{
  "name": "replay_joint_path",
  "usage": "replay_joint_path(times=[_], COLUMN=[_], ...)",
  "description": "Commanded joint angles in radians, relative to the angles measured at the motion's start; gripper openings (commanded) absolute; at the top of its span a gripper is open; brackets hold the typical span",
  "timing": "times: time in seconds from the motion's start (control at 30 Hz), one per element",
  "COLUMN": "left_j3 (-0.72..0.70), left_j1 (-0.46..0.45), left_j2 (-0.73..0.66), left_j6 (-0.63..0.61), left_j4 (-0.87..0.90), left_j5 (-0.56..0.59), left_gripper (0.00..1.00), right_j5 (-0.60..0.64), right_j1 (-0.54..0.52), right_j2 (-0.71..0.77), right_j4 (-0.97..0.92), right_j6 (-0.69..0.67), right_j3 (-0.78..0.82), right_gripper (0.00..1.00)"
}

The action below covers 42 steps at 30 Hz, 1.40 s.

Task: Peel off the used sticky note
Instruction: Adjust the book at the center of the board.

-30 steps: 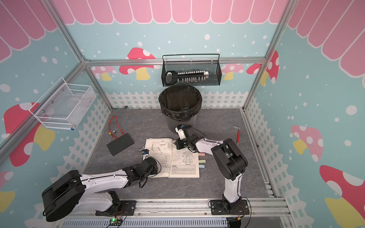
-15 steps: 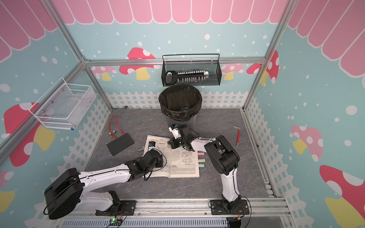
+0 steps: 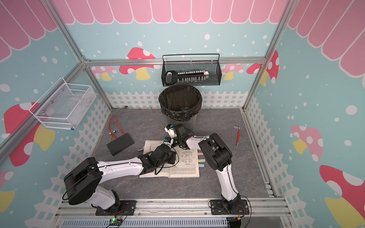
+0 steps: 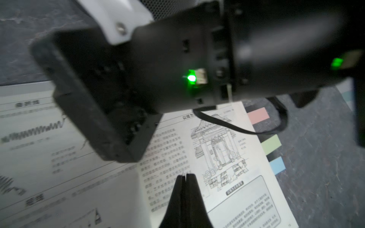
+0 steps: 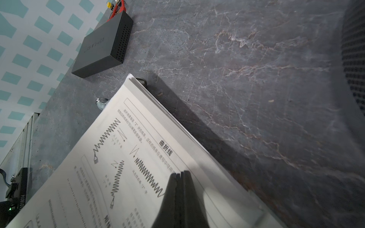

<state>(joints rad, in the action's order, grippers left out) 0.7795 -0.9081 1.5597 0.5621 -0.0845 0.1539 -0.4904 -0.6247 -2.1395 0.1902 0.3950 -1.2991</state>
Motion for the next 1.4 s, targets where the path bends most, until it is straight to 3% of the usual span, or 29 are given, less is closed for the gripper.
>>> replay_joint_path(times=[0.0,0.27,0.63,0.73,0.8,0.9,1.13,1.37], left_j3=[0.020,0.037,-0.016,-0.051,-0.072,-0.102,-0.138,-0.120], left_j1=[-0.024,-0.054,-0.061,-0.067,-0.070,-0.074,-0.075,-0.074], left_j2=[0.021,0.143,0.174,0.169,0.166,0.153,0.139,0.159], left_j6=[-0.057,-0.100,-0.033,-0.012,-0.001,0.014,0.025,0.010], left_j4=[-0.063,-0.155,-0.144,-0.147,-0.151,-0.156,-0.178,-0.180], left_j5=[-0.073,-0.181,-0.110,-0.093,-0.084,-0.071,-0.060,-0.052], left_gripper=[0.00,0.00,0.00,0.00,0.00,0.00,0.00,0.00], right_j5=[0.003,0.010,0.025,0.056,0.081,0.141,0.310,0.457], right_j1=[-0.007,-0.007,-0.006,-0.007,-0.007,-0.007,-0.006,-0.005], right_j2=[-0.042,-0.074,-0.040,-0.009,0.027,0.095,0.294,0.522], right_j4=[-0.057,-0.104,-0.170,-0.189,-0.199,-0.223,-0.294,-0.322], right_j6=[-0.032,-0.045,-0.025,-0.008,0.003,0.023,0.057,0.092], right_j3=[-0.040,-0.090,-0.114,-0.120,-0.113,-0.095,0.029,0.297], right_gripper=[0.00,0.00,0.00,0.09,0.20,0.27,0.31,0.32])
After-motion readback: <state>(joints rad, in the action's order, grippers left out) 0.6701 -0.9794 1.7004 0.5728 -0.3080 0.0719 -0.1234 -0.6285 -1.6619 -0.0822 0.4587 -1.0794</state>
